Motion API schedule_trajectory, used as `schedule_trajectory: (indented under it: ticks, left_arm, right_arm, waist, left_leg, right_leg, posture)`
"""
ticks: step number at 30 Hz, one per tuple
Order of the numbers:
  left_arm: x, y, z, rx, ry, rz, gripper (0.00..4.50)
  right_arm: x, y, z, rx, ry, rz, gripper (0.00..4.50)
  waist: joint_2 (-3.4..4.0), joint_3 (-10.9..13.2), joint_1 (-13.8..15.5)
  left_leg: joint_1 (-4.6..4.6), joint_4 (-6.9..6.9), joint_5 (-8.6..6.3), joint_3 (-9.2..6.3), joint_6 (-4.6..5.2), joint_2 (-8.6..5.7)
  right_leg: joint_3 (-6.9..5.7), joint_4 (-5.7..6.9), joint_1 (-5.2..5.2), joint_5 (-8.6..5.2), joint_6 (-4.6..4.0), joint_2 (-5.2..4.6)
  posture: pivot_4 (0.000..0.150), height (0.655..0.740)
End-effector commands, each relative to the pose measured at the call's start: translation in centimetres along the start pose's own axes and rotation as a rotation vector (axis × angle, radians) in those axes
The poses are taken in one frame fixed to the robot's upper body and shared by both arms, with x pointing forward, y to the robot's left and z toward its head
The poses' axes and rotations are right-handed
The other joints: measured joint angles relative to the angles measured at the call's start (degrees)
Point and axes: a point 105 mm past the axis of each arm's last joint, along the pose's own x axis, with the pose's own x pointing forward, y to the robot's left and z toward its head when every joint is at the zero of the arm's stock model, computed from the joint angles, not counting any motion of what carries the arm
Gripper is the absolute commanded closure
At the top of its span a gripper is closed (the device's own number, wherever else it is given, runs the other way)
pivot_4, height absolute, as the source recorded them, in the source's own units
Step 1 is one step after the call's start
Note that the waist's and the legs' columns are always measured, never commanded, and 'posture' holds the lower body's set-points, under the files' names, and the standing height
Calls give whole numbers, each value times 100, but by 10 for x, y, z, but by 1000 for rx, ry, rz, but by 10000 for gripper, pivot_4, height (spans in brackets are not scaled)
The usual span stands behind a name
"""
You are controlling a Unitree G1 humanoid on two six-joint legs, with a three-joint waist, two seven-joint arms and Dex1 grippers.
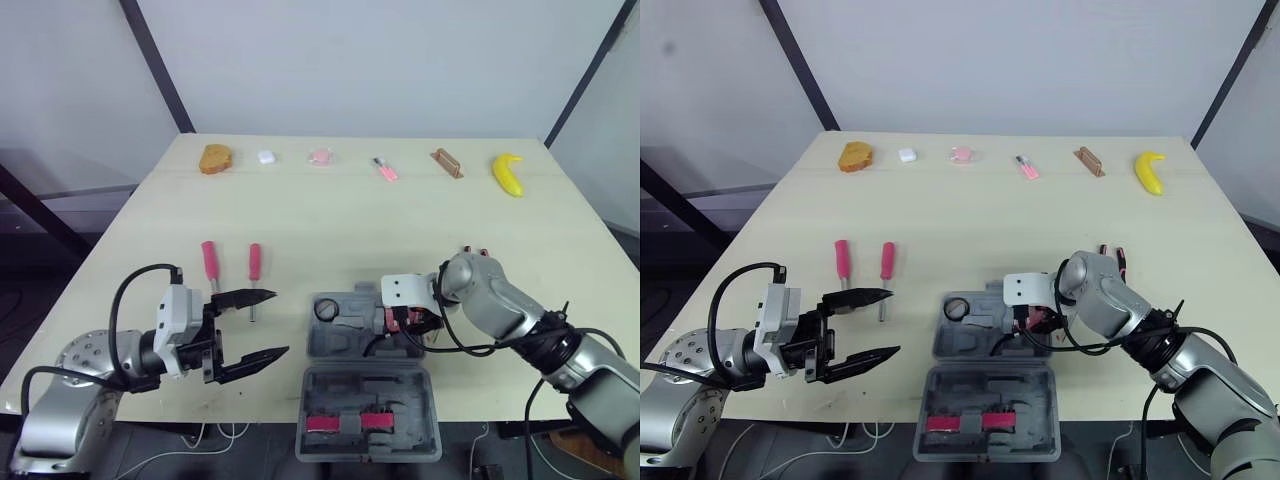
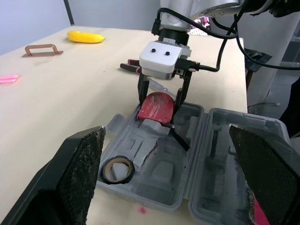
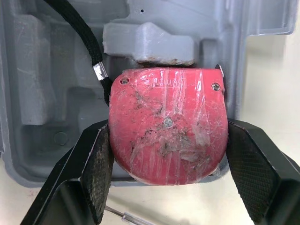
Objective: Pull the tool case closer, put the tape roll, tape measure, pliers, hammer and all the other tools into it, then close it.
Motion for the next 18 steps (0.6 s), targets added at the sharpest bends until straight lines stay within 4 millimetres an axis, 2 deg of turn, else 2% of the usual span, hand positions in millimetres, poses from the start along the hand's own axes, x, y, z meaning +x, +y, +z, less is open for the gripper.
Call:
schedule_trajectory:
  ticks: [1, 3, 5, 7, 12, 18]
  left_arm:
    - [1, -1, 8, 30, -17, -6, 0]
    - [2, -2, 8, 27, -17, -9, 0]
    - [2, -2, 8, 26, -17, -10, 0]
    - [3, -2, 8, 24, -18, -12, 0]
    - [5, -2, 8, 21, -20, -22, 0]
    - [7, -4, 8, 19, -23, -27, 0]
  right_arm:
    - [-2, -1, 1, -24, -5, -26, 15337]
    - [-2, 0, 1, -29, -9, -32, 15337]
    - [-2, 0, 1, -29, -8, -34, 5234]
    - [-3, -1, 1, -30, -7, -38, 634]
    - [-12, -5, 4, -32, -20, -69, 634]
    - [-34, -10, 10, -25, -64, -136, 634]
  waist:
    - [0, 0, 0]
    - [0, 0, 0]
    - [0, 0, -2]
    - [0, 0, -2]
    - [0, 0, 0]
    - [1, 1, 5]
  left_leg:
    - [0, 0, 0, 0, 0, 0]
    - [0, 0, 0, 0, 0, 0]
    - [1, 0, 0, 0, 0, 0]
    - [1, 0, 0, -1, 0, 0]
    - [1, 0, 0, 0, 0, 0]
    - [-1, 0, 0, 0, 0, 0]
  right_leg:
    - [0, 0, 0, 0, 0, 0]
    - [0, 0, 0, 0, 0, 0]
    - [0, 0, 0, 0, 0, 0]
    - [-1, 0, 0, 0, 0, 1]
    - [0, 0, 0, 0, 0, 0]
    - [0, -1, -1, 0, 0, -1]
  posture:
    - [1500, 7400]
    - [1500, 7400]
    - [1500, 7400]
    - [1500, 7400]
    - [1500, 7400]
    - [1500, 7400]
